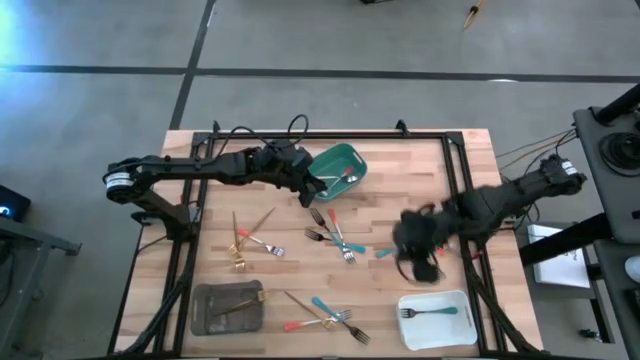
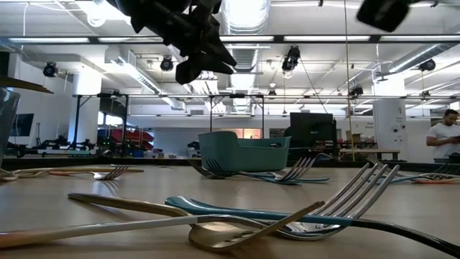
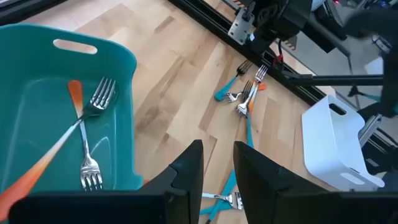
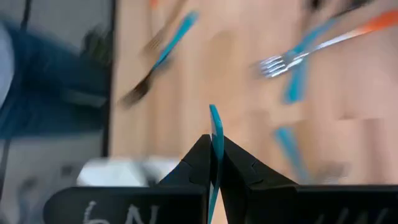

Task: Sort silverware by color (type)
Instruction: Put the blue fork into the white bin, then put the orange fork into the green bin

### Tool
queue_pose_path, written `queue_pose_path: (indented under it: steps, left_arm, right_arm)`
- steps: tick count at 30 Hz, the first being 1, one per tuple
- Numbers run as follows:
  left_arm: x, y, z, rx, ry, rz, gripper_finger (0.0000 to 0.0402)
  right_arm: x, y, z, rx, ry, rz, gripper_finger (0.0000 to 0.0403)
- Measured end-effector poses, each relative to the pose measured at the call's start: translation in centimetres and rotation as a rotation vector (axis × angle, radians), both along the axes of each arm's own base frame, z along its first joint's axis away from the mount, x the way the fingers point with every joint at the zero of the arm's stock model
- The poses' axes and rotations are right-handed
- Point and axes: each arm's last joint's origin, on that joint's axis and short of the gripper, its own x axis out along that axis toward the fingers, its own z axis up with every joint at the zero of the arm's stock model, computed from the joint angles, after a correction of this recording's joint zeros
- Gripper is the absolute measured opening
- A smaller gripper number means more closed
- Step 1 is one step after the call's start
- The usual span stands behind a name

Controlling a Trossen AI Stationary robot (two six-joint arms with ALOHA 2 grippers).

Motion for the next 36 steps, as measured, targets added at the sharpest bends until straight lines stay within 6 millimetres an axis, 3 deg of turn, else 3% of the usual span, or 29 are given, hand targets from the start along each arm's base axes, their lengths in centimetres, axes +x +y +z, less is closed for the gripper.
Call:
queue_pose_path:
  steps: [8,14,22,30,36]
  left_arm:
    - [-0.2,-0.1,-0.4,-0.044,0.045,0.021,0.0072]
    - [-0.4,-0.3,-0.6,-0.061,0.075,0.021,0.0072]
    - [-0.7,-0.4,-1.1,-0.087,0.133,0.031,0.0072]
    - [-1.1,-0.6,-1.5,-0.09,0.19,-0.018,0.0072]
    - [-1.6,-0.9,-1.4,-0.108,0.218,-0.045,0.0072]
  right_arm:
    - [-2.1,6.5,-2.4,0.019,0.098,0.197,0.0009]
    - [-2.5,9.1,-4.1,0.038,0.203,0.248,0.0009]
    - [-1.2,10.4,-5.7,0.025,0.285,0.179,0.0016]
    - [-0.9,10.8,-5.3,0.051,0.27,0.165,0.0078]
    - [-1.4,9.8,-4.8,0.109,0.375,-0.049,0.0107]
